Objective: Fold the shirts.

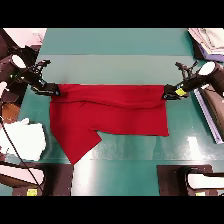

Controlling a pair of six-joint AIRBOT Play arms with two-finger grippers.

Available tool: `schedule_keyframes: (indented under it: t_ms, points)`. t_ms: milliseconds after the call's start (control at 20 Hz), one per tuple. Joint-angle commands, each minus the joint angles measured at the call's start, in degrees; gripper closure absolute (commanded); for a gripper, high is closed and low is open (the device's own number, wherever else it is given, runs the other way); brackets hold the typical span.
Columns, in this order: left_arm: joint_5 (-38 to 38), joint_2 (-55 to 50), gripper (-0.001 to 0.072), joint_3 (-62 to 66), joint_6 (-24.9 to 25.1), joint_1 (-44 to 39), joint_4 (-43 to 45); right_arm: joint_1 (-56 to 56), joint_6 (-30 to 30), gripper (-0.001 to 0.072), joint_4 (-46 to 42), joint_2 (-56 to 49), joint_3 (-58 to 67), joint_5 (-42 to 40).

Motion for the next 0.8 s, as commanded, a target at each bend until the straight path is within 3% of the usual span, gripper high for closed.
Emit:
schedule_keyframes:
  t_ms: [0, 100, 200, 500, 750]
  points:
    - [-3.2, 0.8, 0.0006, 0.2, -3.7, 0.6, 0.1, -2.4, 0.0, 0.0437, -0.1, 0.1, 3.7, 5.7]
    - [-4.8, 4.0, 0.0006, -0.7, -5.4, 2.4, 0.0, -5.7, -0.2, 0.0436, -0.1, 1.1, 5.5, 12.2]
    - [-4.9, 9.3, 0.0006, -5.2, -7.0, 4.0, -0.4, -9.2, -0.2, 0.0437, 0.0, 3.9, 4.1, 13.5]
    - [-1.3, 31.0, 0.0006, -33.1, -11.7, 4.1, -3.2, -13.6, -0.2, 0.0438, 0.0, 13.5, -8.7, 4.4]
    - [-2.2, 45.8, 0.0006, -51.7, -15.1, 4.1, -6.4, -11.3, -1.5, 0.0438, 0.0, 15.8, -14.0, 2.1]
